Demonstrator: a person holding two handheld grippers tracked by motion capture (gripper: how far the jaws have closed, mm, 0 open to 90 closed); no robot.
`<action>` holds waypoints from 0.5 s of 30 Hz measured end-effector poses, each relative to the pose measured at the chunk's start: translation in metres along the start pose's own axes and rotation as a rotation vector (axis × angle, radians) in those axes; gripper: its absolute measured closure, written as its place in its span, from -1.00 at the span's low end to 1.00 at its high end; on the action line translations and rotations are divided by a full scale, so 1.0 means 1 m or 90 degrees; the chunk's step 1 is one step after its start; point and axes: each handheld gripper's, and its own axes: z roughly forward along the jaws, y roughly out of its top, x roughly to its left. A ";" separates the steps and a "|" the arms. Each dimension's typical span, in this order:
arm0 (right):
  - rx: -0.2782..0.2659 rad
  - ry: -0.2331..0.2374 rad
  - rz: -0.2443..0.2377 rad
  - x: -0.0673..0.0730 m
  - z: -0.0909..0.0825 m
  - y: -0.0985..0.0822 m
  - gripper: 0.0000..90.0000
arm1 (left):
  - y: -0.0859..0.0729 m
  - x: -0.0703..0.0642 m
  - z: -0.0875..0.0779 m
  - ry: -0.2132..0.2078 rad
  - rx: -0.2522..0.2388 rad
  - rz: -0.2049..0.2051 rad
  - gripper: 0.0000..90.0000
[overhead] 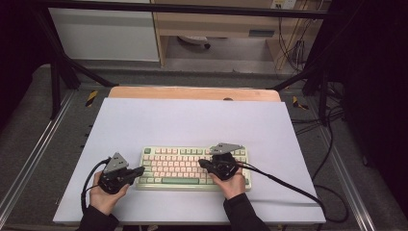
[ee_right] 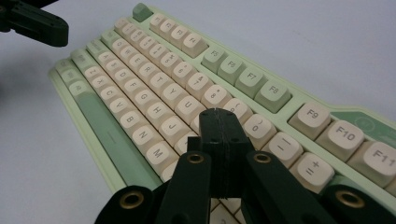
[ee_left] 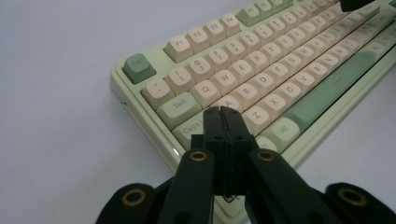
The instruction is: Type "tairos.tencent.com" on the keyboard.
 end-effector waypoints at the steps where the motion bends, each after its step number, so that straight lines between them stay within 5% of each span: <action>1: 0.001 0.001 0.000 0.000 0.002 0.001 1.00 | 0.000 0.000 0.000 -0.001 0.000 0.000 1.00; 15: 0.023 -0.013 0.005 -0.002 0.016 -0.001 1.00 | 0.000 0.000 0.001 0.000 0.001 -0.001 1.00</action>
